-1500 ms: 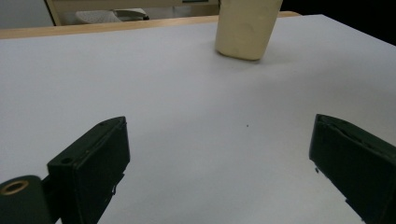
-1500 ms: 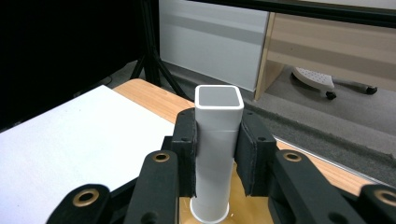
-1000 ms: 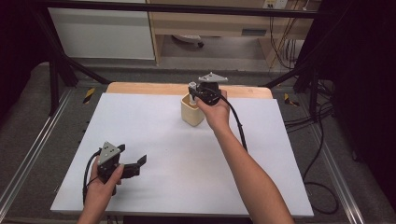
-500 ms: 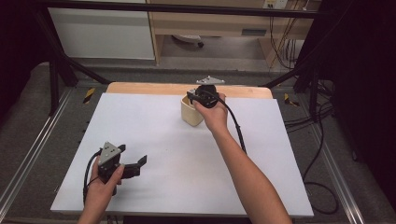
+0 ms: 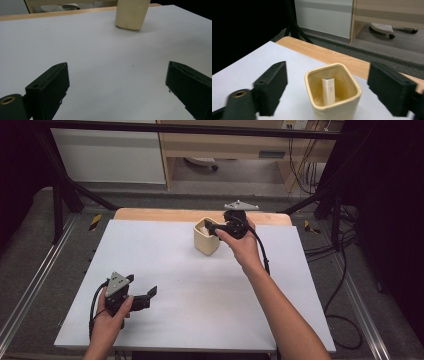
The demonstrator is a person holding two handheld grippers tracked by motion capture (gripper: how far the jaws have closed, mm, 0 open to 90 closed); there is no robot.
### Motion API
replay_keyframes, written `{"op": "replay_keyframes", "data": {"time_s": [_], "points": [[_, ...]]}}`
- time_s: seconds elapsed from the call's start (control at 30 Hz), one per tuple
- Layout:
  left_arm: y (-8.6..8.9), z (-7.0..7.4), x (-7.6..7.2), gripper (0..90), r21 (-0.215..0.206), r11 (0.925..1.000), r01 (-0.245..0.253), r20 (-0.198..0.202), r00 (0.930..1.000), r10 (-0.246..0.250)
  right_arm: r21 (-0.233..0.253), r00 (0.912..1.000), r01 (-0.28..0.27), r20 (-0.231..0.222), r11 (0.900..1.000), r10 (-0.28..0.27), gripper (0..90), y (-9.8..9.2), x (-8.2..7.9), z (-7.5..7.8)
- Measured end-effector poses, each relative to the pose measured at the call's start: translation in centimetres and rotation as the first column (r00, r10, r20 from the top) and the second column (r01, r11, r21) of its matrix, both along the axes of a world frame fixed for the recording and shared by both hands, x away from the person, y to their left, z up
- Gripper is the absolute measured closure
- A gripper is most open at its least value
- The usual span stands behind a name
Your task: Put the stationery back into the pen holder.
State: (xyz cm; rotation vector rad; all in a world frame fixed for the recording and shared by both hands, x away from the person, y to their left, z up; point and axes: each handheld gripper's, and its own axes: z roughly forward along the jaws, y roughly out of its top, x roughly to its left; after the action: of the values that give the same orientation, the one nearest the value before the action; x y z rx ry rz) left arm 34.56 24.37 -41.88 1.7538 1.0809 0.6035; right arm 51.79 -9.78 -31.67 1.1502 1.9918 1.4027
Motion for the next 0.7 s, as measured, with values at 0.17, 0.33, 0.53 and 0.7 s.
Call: {"op": "replay_keyframes", "data": {"time_s": [0.17,0.33,0.53,0.7], "points": [[0.0,0.0,0.0,5.4,-0.002,1.0000,0.001,-0.001,1.0000,-0.001,0.000,0.9999,0.007,0.010,1.000,-0.007,5.5,-0.7,-0.8,0.6],[0.0,0.0,0.0,5.4,-0.001,1.0000,0.001,-0.002,1.0000,-0.001,-0.002,0.9999,0.006,0.014,1.000,-0.006,3.0,-1.3,-1.5,0.8],[-0.1,0.0,0.1,5.4,-0.011,0.9999,0.005,-0.003,1.0000,-0.005,-0.012,0.9993,-0.002,0.038,1.000,0.003,3.6,-2.5,-2.7,1.1],[0.1,0.0,-0.1,5.4,0.008,1.0000,0.000,0.009,1.0000,-0.001,-0.002,0.9987,-0.004,0.051,1.000,0.004,5.2,-4.2,-4.0,1.7]]}}
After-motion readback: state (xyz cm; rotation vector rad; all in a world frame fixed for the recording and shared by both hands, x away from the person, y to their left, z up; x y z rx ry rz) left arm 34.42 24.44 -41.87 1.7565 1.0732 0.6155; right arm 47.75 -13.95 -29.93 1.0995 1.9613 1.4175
